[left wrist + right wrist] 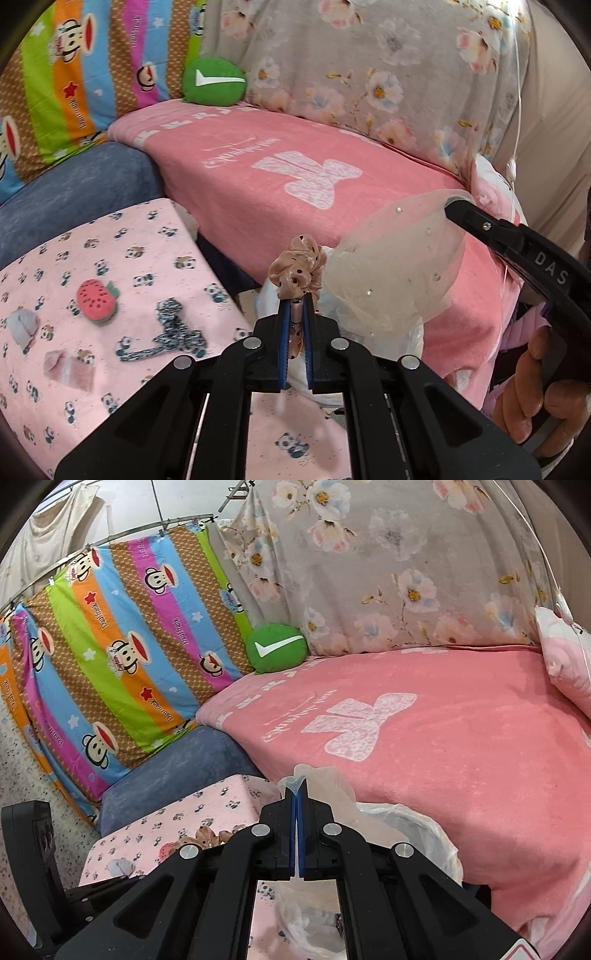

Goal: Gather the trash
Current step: 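Carry the scrunchie and tulle over the bin and open both tools, then move both tools back over the table items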

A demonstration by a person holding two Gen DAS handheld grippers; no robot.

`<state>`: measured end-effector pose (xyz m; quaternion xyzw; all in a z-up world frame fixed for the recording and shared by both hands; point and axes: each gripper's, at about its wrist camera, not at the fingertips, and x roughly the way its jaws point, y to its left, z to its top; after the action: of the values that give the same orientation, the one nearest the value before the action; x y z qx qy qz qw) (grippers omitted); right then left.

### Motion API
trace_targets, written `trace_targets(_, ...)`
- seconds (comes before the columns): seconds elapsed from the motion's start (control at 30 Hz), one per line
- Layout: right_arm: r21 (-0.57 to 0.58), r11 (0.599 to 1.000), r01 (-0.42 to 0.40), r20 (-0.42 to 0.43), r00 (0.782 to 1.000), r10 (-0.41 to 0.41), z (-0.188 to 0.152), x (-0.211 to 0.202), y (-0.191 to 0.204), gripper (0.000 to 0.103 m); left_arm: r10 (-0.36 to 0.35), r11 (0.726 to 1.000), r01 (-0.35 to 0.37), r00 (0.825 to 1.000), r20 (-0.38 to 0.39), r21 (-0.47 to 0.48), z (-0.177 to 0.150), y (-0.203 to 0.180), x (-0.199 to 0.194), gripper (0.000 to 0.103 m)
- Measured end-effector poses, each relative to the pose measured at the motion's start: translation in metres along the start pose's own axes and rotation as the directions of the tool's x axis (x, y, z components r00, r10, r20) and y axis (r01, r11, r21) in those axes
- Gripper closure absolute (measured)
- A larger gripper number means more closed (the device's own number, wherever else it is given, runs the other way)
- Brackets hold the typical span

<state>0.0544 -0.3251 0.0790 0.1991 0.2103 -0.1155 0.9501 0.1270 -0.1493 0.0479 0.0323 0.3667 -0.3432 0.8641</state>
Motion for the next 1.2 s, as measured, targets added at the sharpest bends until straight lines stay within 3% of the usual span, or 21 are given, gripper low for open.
trace_targets(0.17, 0.020, 0.999, 0.031, -0.008, 0.999, -0.031, -0.005, 0.004, -0.019, 0.095, -0.016, 0.999, 0.017, 1.000, -0.013, 0.037, 0.000, -0.020, 0.016, 0.095)
trace_targets(0.23, 0.025, 0.999, 0.042, -0.008, 0.999, -0.042, -0.007, 0.005, -0.023, 0.091, -0.003, 0.999, 0.004, 1.000, -0.019, 0.042, 0.000, -0.026, 0.021, 0.081)
trace_targets(0.27, 0.026, 0.999, 0.046, -0.008, 0.999, -0.045, -0.007, 0.006, -0.024, 0.089, 0.010, 0.999, -0.009, 1.000, -0.019, 0.040, 0.001, -0.027, 0.023, 0.062)
trace_targets(0.3, 0.027, 0.998, 0.050, -0.007, 0.999, -0.050, -0.008, 0.006, -0.025, 0.083, 0.024, 0.999, -0.024, 1.000, -0.011, 0.040, 0.001, -0.027, 0.024, 0.054)
trace_targets(0.4, 0.030, 0.998, 0.061, 0.000, 0.998, -0.061, -0.010, 0.004, -0.027, 0.067, 0.045, 0.997, -0.045, 0.999, -0.005, 0.060, -0.001, -0.030, 0.026, 0.054)
trace_targets(1.2, -0.026, 0.999, 0.024, -0.101, 0.995, -0.026, -0.040, 0.017, 0.008, 0.059, 0.106, 0.994, -0.107, 0.994, -0.018, -0.027, -0.016, 0.013, 0.012, 0.051)
